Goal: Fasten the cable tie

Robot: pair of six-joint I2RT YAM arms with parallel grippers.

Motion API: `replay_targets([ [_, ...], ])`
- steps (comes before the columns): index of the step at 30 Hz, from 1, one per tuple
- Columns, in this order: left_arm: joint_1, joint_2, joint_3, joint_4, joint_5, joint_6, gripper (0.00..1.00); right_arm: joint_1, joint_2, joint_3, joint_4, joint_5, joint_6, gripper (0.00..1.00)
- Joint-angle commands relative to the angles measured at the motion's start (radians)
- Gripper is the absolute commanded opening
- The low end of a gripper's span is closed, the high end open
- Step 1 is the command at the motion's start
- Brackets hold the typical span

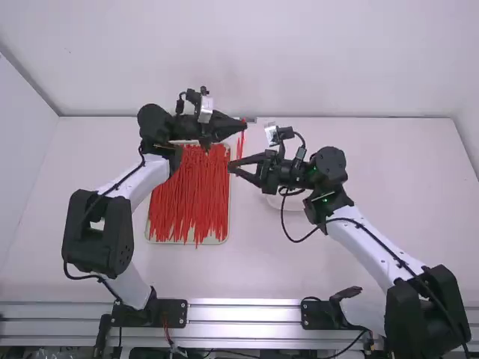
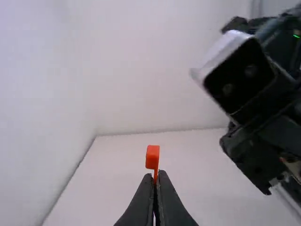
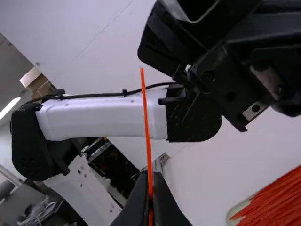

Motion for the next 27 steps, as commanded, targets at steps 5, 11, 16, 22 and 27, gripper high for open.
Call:
replay_targets([
  [5, 0.041, -0.008, -0.006, 0.143, 0.158, 0.002, 0.01, 0.007, 0.002, -0.01, -0.034, 0.018, 0.03, 0.0],
  [11, 0.087, -0.008, -0.006, 0.29, 0.157, -0.136, 0.01, 0.045, 0.002, -0.01, -0.037, 0.088, 0.043, 0.0],
  [16, 0.084, -0.008, -0.006, 0.386, 0.157, -0.193, 0.01, 0.088, 0.002, -0.009, -0.037, 0.152, 0.05, 0.0],
  [22, 0.079, -0.008, -0.007, 0.432, 0.169, -0.222, 0.01, 0.1, 0.002, -0.009, -0.034, 0.147, 0.098, 0.0],
  [27, 0.079, -0.008, -0.007, 0.433, 0.175, -0.233, 0.01, 0.1, 0.002, -0.009, -0.034, 0.153, 0.098, 0.0],
])
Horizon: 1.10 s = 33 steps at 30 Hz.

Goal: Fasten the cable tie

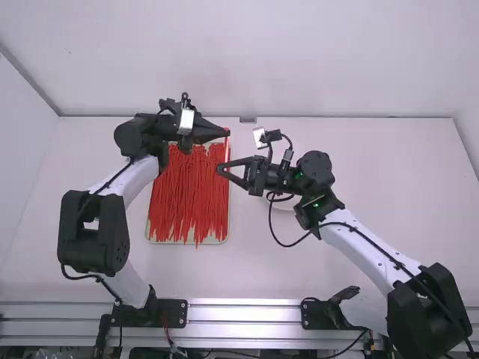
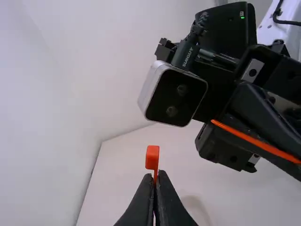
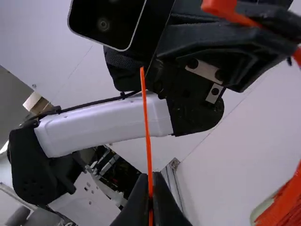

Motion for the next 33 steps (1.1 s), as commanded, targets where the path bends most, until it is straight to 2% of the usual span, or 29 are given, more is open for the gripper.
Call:
replay_targets([
  [1, -0.004, -0.008, -0.007, 0.008, 0.001, -0.021, 0.01, -0.001, 0.002, -0.009, 0.003, 0.005, 0.012, 0.0],
  [17, -0.03, -0.008, -0.006, 0.008, -0.052, 0.008, 0.01, 0.003, 0.002, -0.009, 0.005, 0.076, 0.016, 0.0],
  [25, -0.076, -0.008, -0.006, 0.008, -0.051, 0.071, 0.01, -0.004, 0.002, -0.009, 0.004, 0.067, 0.039, 0.0],
  [33, -0.058, -0.009, -0.006, 0.008, -0.051, 0.086, 0.01, -0.024, 0.002, -0.009, 0.004, 0.044, 0.04, 0.0],
])
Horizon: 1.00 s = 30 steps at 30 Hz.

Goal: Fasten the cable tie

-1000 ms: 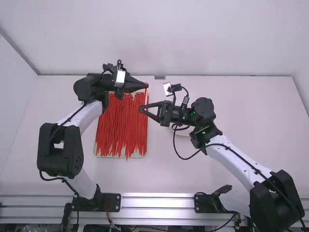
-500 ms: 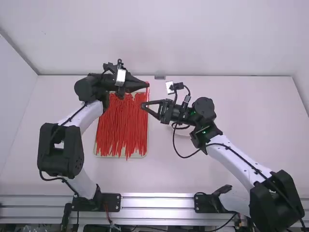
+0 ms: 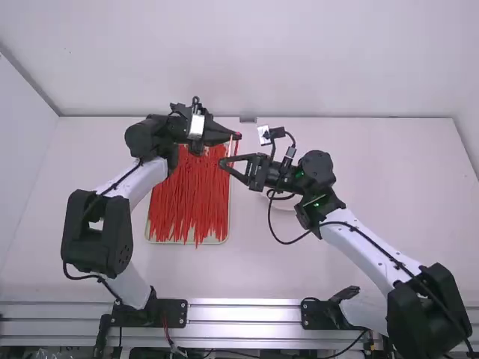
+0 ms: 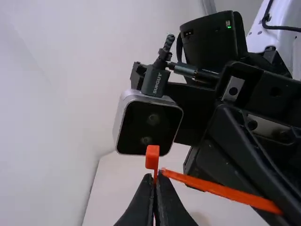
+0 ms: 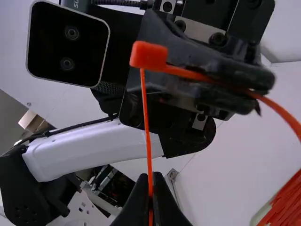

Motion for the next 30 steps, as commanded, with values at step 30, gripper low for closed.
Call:
replay_targets([
  [30, 0.025, -0.009, -0.006, 0.008, -0.011, 0.017, 0.01, -0.011, 0.002, -0.009, -0.004, 0.009, 0.003, 0.0],
])
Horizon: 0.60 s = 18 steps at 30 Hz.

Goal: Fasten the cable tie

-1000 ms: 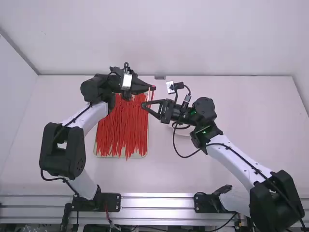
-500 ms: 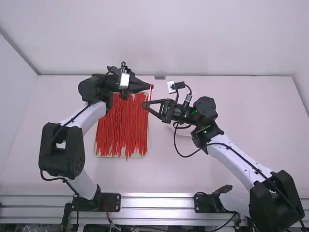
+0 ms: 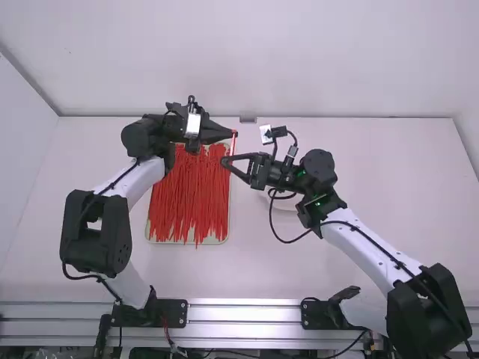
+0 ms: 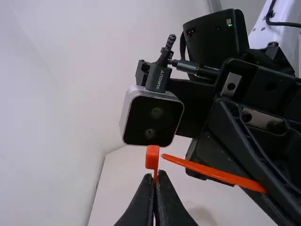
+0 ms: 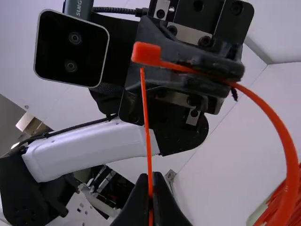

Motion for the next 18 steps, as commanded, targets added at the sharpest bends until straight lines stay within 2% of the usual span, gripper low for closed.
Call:
replay_targets([
  [1, 0.002, -0.009, -0.006, 0.008, -0.011, 0.007, 0.01, 0.0, 0.002, -0.009, 0.003, 0.012, 0.004, 0.0],
  [18, -0.024, -0.009, -0.006, 0.008, 0.023, 0.026, 0.01, 0.0, 0.002, -0.009, 0.022, 0.047, 0.058, 0.0],
])
